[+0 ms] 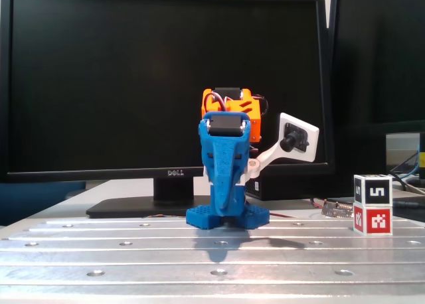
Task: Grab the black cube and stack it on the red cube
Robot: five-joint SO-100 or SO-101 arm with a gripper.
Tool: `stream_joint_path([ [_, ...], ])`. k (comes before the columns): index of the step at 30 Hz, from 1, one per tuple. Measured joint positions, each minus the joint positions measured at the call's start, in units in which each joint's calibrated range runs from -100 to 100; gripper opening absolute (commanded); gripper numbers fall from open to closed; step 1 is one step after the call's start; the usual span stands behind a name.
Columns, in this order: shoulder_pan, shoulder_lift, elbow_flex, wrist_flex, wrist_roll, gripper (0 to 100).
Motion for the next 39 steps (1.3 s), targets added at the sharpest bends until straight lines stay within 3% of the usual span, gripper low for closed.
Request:
stream_joint_path([
  [29,-0.07,-6.34,1.09,23.03,-0.58,2],
  [39,0.07,-7.27,1.00,25.18,-0.58,2],
])
